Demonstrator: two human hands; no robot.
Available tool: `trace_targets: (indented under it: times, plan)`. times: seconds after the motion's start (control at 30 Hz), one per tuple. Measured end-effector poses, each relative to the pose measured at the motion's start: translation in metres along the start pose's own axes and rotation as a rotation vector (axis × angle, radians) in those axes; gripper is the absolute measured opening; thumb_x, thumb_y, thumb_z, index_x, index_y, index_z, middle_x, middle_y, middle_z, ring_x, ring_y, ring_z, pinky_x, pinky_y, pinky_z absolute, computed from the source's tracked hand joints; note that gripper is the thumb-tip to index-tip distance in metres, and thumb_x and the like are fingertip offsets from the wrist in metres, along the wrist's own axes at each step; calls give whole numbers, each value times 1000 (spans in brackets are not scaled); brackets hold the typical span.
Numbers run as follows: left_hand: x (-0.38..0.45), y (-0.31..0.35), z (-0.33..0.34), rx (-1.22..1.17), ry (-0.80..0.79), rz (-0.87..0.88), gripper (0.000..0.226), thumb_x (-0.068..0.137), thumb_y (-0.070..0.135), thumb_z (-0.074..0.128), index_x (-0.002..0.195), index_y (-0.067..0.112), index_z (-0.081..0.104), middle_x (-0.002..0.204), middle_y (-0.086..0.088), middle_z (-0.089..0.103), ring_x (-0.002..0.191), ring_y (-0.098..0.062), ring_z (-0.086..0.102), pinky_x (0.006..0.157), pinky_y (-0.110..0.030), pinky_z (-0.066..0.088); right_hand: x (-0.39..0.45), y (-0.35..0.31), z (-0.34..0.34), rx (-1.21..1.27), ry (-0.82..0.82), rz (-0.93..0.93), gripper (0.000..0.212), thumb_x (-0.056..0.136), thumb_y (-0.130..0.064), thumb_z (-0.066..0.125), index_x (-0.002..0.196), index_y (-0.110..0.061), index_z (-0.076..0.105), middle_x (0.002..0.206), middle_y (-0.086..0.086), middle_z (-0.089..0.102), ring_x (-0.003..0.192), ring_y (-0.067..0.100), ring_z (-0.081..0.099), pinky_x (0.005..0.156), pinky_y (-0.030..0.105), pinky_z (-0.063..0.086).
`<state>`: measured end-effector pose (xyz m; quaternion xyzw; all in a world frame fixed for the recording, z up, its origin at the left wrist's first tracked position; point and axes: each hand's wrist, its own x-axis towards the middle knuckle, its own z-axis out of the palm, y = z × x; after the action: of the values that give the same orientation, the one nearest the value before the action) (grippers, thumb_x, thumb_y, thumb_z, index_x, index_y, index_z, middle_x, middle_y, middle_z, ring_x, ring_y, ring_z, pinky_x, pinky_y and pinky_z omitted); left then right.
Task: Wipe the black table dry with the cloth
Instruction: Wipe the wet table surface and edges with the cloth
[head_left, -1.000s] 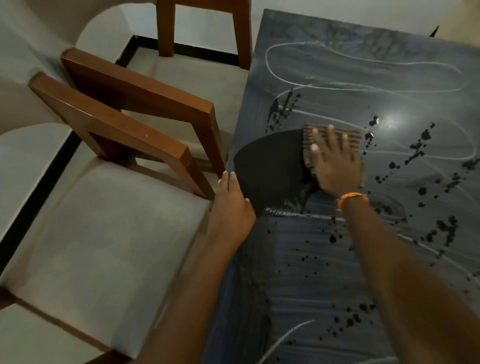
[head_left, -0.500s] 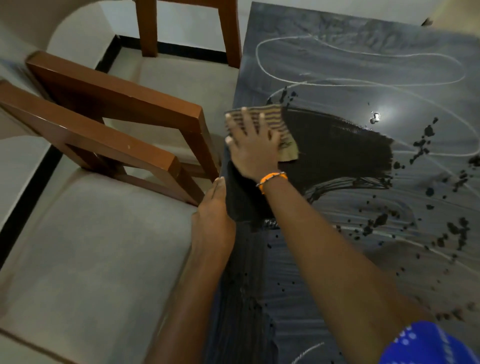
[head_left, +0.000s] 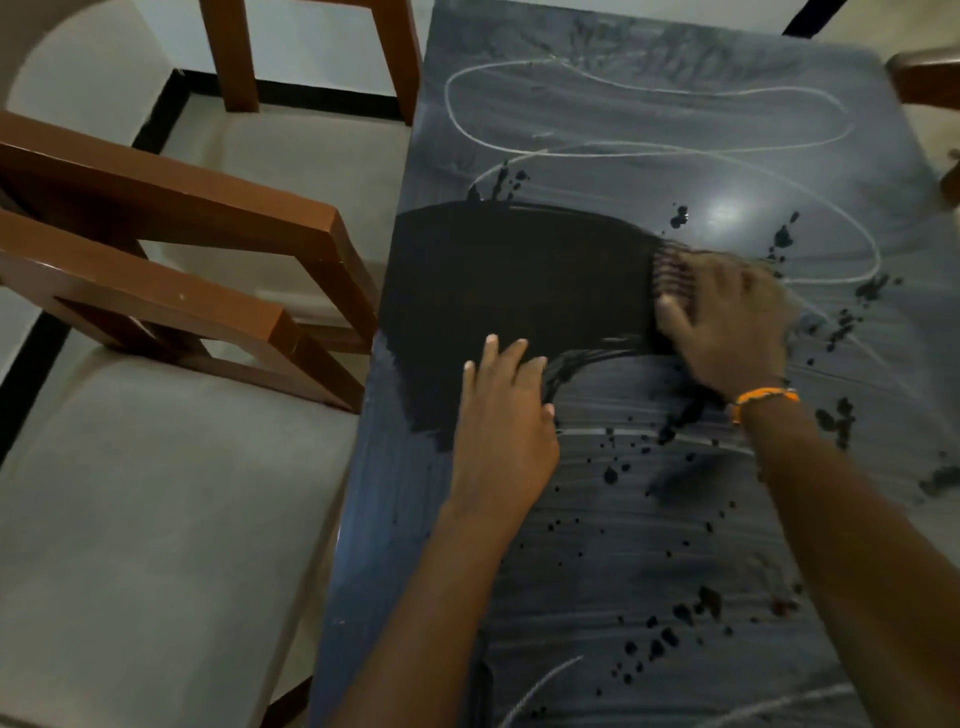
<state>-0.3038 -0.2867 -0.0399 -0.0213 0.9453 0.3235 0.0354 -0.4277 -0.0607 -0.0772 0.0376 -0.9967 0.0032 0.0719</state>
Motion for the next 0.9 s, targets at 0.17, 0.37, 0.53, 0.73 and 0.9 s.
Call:
trace_targets:
  times: [0.17,0.37,0.53,0.73,0.9]
  plan:
    - [12,20,18,52,-125,107,51,92,16,50,141,14,34,153,-2,25,145,-19,3,116,-36,-4,0,70,3,79,-4,472,60,92,-45,40,143,-14,32,152,19,27,140,42,20,114,57,14]
    - [9,32,31,109,-99,52,54,91,17,53,141,15,33,152,-1,28,145,-17,6,116,-35,-2,34,-3,9,101,-86,214,59,96,-47,33,149,-27,17,159,10,12,145,38,6,116,54,3]
    - [2,68,57,183,-94,15,61,90,17,54,144,12,25,154,-3,25,145,-19,8,117,-37,2,29,-45,9,157,-143,-283,61,92,-50,39,148,-33,21,160,1,12,146,32,6,116,51,7]
    - [2,134,106,207,-219,-3,73,91,26,54,147,13,10,158,-3,10,145,-19,0,117,-39,0,24,96,6,165,-108,-230,60,91,-47,43,147,-34,24,159,-3,16,147,27,10,116,46,9]
    - [5,153,122,356,-341,-119,93,83,38,64,147,10,4,158,-5,-1,145,-21,4,118,-42,2,8,246,2,105,-90,99,59,93,-43,43,148,-31,23,158,3,19,145,34,12,116,52,14]
